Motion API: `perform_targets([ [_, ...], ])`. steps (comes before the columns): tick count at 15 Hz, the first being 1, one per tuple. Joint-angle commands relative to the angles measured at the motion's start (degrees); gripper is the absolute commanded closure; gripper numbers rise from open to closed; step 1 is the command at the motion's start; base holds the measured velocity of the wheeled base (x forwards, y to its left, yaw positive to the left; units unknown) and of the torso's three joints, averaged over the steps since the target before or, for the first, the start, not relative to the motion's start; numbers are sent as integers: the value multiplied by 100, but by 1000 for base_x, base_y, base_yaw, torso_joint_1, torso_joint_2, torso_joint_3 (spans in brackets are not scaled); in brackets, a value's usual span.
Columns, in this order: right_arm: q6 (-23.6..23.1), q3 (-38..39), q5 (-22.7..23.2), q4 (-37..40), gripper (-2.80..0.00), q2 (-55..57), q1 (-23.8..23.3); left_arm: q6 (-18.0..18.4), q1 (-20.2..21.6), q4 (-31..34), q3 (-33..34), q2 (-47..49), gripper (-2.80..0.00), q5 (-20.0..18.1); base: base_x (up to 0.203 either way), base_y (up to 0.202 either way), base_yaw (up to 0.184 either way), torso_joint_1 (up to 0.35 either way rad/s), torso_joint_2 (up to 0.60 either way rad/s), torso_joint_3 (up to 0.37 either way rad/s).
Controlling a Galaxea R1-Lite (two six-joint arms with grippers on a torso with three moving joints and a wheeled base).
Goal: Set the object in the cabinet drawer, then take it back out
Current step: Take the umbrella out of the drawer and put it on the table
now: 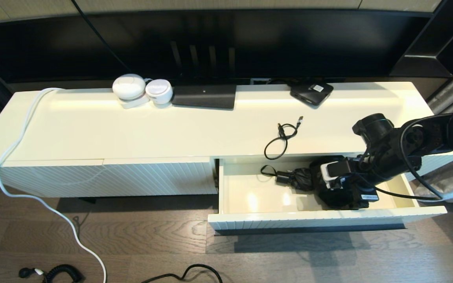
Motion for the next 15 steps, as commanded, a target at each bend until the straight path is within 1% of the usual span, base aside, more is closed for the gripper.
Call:
perform_targets([
  [1, -43, -15, 5, 8, -280, 70, 1, -2, 0, -2, 0, 0, 0, 0, 0, 0, 0, 0, 0, 0],
  [8, -35, -315, 23, 24, -280, 255, -26, -2, 0, -2, 0, 0, 0, 9, 0, 0, 0, 0, 0, 0],
  [15, -17, -369, 23, 15, -280, 380, -61, -2, 0, -2, 9, 0, 0, 0, 0, 0, 0, 0, 0, 0],
])
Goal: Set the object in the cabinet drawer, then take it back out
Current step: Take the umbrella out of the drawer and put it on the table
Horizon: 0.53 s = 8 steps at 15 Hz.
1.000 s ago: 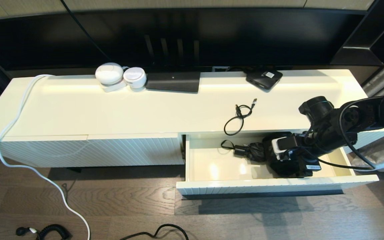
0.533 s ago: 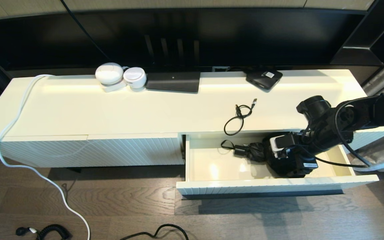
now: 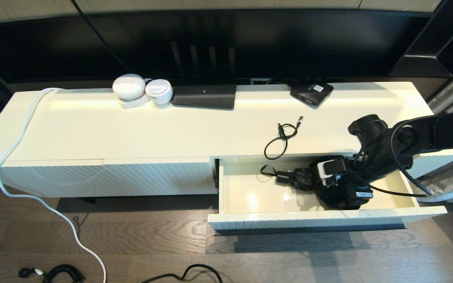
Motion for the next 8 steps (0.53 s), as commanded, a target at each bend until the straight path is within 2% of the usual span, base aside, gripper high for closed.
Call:
perform_targets([
  [1, -21, 0, 4, 15, -280, 29, -6, -2, 0, -2, 5, 0, 0, 0, 0, 0, 0, 0, 0, 0],
  [8, -12, 0, 4, 24, -280, 38, -6, -2, 0, -2, 9, 0, 0, 0, 0, 0, 0, 0, 0, 0],
])
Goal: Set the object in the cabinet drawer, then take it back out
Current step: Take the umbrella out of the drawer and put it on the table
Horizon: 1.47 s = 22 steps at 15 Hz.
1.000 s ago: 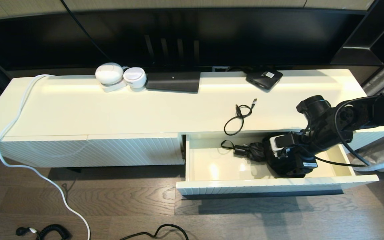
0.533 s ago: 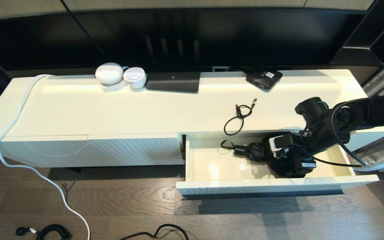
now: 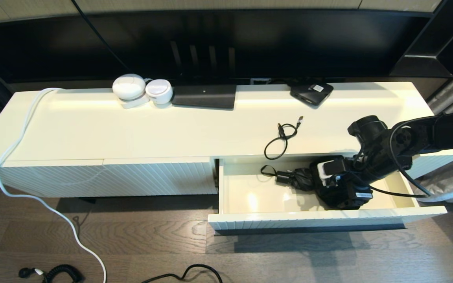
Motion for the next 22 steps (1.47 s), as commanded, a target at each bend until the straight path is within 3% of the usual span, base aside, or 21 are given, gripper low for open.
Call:
perform_targets([
  [1, 51, -8, -7, 19, -280, 11, 9, -4, 0, -2, 3, 0, 0, 0, 0, 0, 0, 0, 0, 0],
  [2, 44, -26, 0, 24, -280, 12, 11, -4, 0, -2, 0, 0, 0, 0, 0, 0, 0, 0, 0, 0],
  [3, 44, -26, 9, 24, 0, 21, 12, -4, 9, -2, 9, 0, 0, 0, 0, 0, 0, 0, 0, 0],
  [13, 141, 48, 9, 24, 0, -17, 47, -4, 0, -2, 4, 0, 0, 0, 0, 0, 0, 0, 0, 0],
  [22, 307, 814, 9, 36, 0, -1609, 20, -4, 0, -2, 0, 0, 0, 0, 0, 0, 0, 0, 0, 0],
])
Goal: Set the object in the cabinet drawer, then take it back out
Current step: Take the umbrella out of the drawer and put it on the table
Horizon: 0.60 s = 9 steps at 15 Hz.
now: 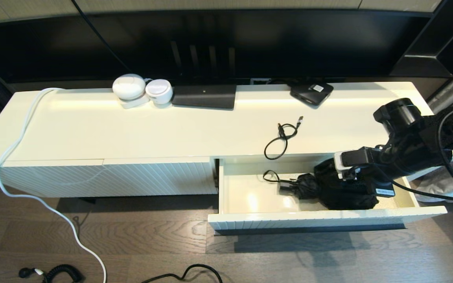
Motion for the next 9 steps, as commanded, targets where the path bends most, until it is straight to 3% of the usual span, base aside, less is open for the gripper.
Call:
perform_targets([
  [1, -47, 105, 8, 28, 0, -478, 1, -3, -2, -2, 0, 0, 0, 0, 0, 0, 0, 0, 0, 0],
  [5, -110, 281, -8, 326, 0, -1480, 1, -3, -2, -2, 0, 0, 0, 0, 0, 0, 0, 0, 0, 0],
  [9, -106, 110, -6, 537, 0, -1769, 1, -3, -2, -2, 9, 0, 0, 0, 0, 0, 0, 0, 0, 0],
])
